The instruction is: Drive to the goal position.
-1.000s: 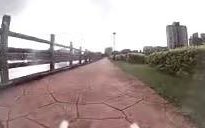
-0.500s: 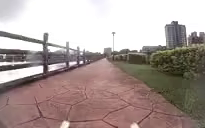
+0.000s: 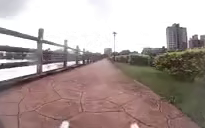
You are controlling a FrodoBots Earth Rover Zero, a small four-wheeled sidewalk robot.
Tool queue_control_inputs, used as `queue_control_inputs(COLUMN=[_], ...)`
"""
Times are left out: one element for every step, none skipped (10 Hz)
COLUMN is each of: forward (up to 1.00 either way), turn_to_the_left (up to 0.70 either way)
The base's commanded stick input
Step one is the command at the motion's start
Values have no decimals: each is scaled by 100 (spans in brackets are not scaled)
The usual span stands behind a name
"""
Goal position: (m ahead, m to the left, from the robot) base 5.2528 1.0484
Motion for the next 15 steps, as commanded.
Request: queue_control_inputs(forward=[70,70,70,70,70,70,70,70,70,70,70,70,70,70,70], turn_to_the_left=[0,0,0,0,0,0,0,0,0,0,0,0,0,0,0])
